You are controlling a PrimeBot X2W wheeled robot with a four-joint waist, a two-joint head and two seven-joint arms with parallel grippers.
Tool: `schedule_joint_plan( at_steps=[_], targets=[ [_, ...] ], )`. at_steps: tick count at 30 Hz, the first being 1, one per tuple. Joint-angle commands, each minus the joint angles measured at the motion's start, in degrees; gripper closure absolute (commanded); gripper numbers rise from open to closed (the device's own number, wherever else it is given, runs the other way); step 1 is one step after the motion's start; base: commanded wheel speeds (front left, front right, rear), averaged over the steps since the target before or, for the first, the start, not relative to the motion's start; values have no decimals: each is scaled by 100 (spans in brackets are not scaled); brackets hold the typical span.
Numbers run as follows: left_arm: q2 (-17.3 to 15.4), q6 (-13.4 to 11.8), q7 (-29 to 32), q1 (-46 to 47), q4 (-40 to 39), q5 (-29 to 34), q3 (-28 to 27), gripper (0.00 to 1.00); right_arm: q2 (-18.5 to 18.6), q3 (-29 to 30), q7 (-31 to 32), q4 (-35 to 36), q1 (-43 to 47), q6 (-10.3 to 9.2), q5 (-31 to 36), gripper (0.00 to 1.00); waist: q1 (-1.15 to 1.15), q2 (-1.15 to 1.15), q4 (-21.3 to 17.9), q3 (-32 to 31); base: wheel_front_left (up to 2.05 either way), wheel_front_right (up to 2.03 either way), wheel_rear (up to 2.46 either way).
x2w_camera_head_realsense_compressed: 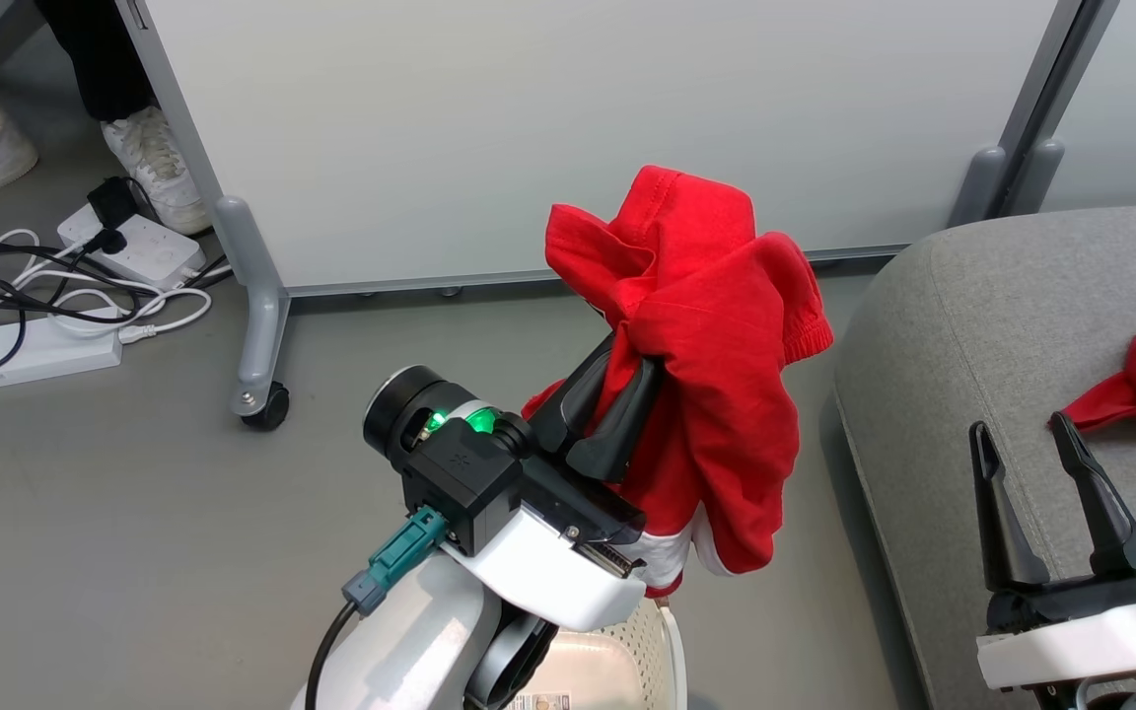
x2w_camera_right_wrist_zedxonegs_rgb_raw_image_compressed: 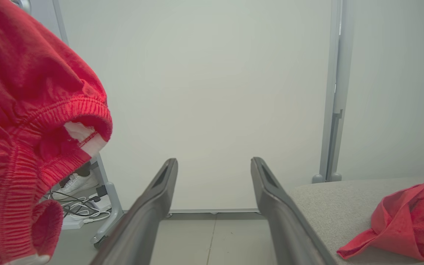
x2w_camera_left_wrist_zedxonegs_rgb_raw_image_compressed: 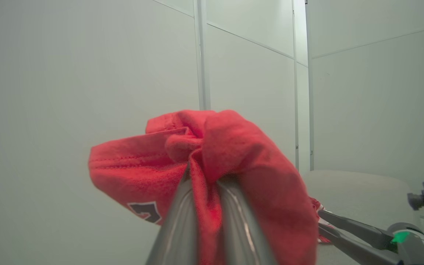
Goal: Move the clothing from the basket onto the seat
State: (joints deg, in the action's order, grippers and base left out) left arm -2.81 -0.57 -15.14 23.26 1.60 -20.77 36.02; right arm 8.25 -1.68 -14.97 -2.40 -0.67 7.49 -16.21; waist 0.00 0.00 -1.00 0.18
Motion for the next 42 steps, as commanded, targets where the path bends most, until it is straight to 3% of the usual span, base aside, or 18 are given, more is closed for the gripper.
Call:
schedule_joint_plan(
  at_steps=[1, 10, 17, 21, 34, 42],
  targets=[
    [-19, -16, -5, -58, 8, -17, -27, 100, 26, 9, -9, 22, 15, 1, 16, 0, 0, 0, -2, 3, 0, 0, 0],
    [-19, -5, -5, -28, 56, 17, -111, 100, 37, 143, -9, 40, -71, 1, -167, 0, 0, 0, -38, 62, 0, 0, 0],
    [-19, -1, -5, -7, 110, 53, -186, 100, 161, -97, -9, 194, -116, 1, -265, 0, 0, 0, -74, 131, 0, 0, 0],
    [-19, 15, -5, -18, 147, 80, -247, 100, 286, -495, -9, 455, -146, 1, -333, 0, 0, 0, -116, 183, 0, 0, 0],
    [-18, 46, -5, 13, 252, 11, -179, 100, 1255, -2533, -9, 1319, -279, 1, -562, 0, 0, 0, -104, 261, 0, 0, 0],
    [-18, 53, -5, 77, 283, -36, 43, 100, 1212, -2652, -9, 1322, -472, 1, -529, 0, 0, 0, 10, 305, 0, 0, 0]
  ],
)
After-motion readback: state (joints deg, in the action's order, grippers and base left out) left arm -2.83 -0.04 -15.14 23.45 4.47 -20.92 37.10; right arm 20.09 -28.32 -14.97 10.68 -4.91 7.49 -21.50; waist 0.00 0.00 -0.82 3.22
